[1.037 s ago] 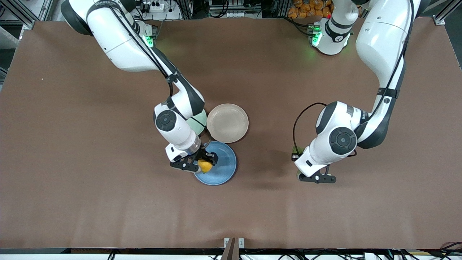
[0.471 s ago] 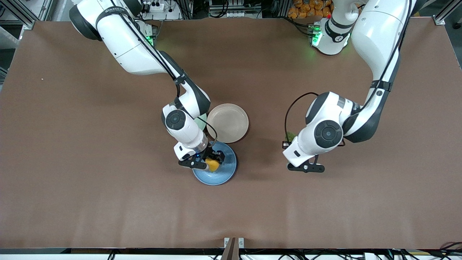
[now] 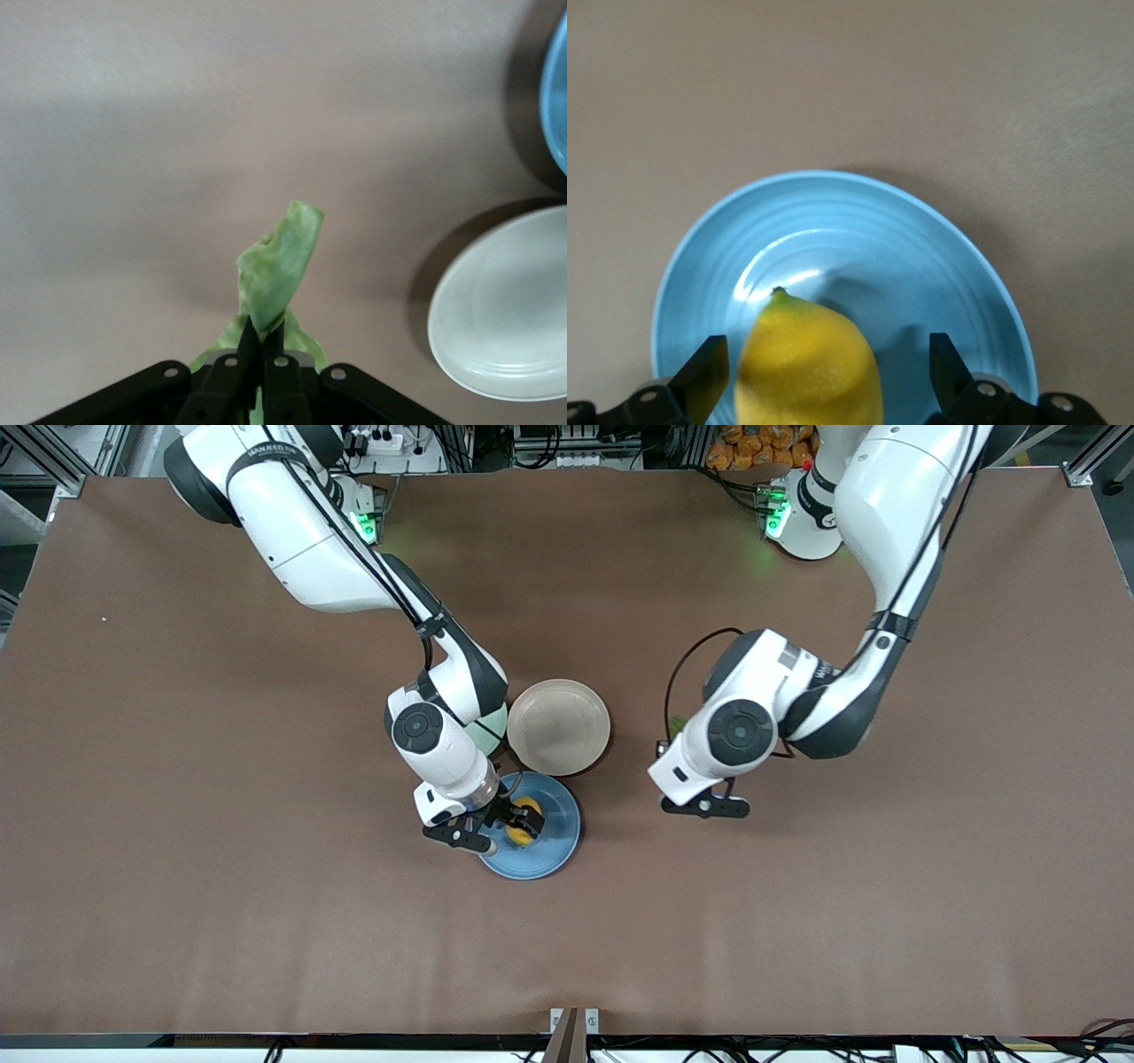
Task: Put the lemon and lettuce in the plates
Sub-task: 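Open and withdraw the right gripper while the left gripper carries lettuce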
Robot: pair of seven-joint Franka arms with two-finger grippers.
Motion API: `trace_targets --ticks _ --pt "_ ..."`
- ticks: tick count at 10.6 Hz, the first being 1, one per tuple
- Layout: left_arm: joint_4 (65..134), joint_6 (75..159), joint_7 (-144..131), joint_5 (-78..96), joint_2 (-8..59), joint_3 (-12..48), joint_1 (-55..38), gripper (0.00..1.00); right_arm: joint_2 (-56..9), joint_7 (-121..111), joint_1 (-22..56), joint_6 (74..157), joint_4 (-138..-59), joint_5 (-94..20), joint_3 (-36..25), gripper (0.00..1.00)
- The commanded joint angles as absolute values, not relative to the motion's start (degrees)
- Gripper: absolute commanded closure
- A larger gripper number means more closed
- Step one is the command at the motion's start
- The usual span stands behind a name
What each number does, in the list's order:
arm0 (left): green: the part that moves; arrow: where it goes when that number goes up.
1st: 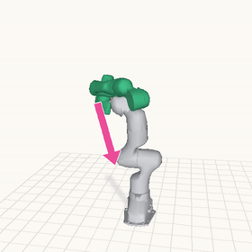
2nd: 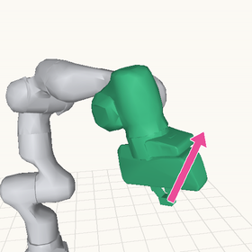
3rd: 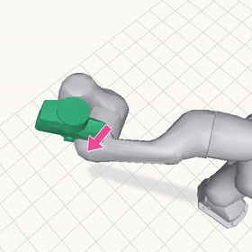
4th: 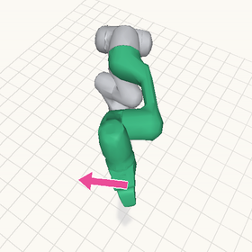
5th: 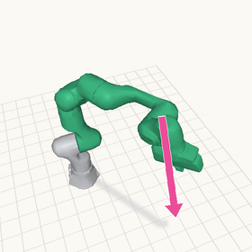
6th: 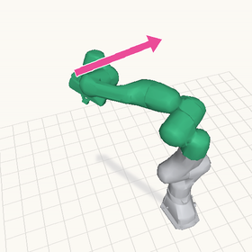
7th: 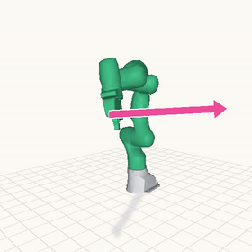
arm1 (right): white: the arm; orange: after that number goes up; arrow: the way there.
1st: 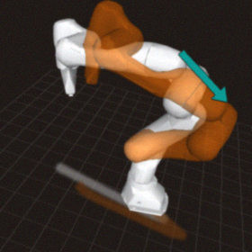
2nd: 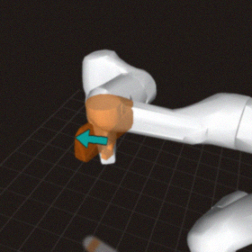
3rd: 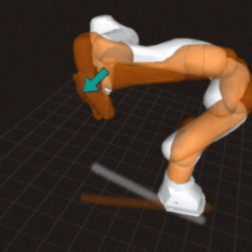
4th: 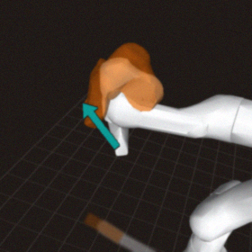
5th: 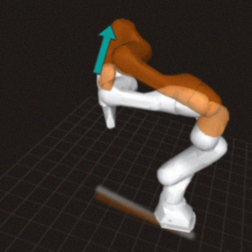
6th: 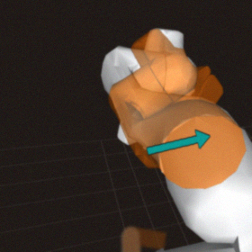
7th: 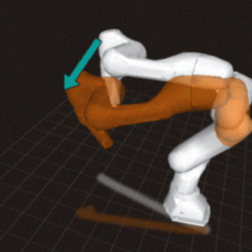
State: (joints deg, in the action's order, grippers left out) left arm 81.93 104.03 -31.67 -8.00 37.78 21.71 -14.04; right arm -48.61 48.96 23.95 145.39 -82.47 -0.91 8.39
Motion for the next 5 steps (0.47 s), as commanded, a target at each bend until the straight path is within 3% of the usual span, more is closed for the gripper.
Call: trace_targets --ticks 1,5 --pt "82.3 103.1 -35.9 -8.8 37.1 21.7 -16.9 1.00 -48.8 51.3 22.9 132.2 -74.3 -0.8 9.3 0.00" --pt "82.5 103.1 -38.9 -8.7 37.3 21.7 -19.3 1.00 -46.7 47.1 19.3 125.8 -73.0 -0.7 9.5 0.00"
